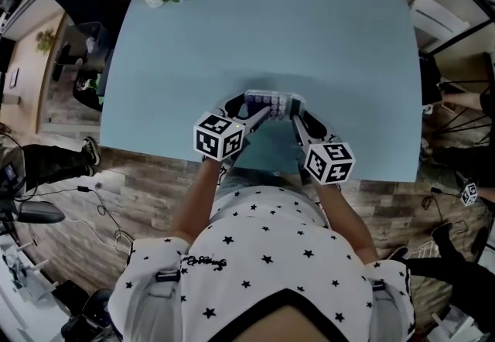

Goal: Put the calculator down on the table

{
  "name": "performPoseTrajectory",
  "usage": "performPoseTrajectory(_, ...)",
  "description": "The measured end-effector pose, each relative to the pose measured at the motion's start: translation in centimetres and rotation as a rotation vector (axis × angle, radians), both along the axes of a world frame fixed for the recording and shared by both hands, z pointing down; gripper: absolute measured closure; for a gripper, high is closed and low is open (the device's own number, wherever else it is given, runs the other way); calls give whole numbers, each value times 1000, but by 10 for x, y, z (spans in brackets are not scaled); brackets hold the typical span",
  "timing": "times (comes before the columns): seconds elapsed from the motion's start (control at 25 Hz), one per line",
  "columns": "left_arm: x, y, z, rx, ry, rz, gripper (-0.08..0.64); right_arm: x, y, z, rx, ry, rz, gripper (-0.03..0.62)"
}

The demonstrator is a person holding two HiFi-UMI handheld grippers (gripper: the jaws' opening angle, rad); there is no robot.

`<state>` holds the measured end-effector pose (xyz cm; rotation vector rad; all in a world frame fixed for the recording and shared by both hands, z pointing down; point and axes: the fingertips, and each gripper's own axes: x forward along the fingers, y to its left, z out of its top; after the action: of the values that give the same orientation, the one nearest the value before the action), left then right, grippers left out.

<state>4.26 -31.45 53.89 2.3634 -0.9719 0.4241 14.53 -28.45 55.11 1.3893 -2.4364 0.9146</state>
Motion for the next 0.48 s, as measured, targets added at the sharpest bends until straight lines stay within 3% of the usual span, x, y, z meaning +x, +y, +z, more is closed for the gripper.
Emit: performPoseTrajectory(0.48, 12, -1, 26, -58, -33, 9, 273, 10, -1, 26, -68, 30, -14, 515)
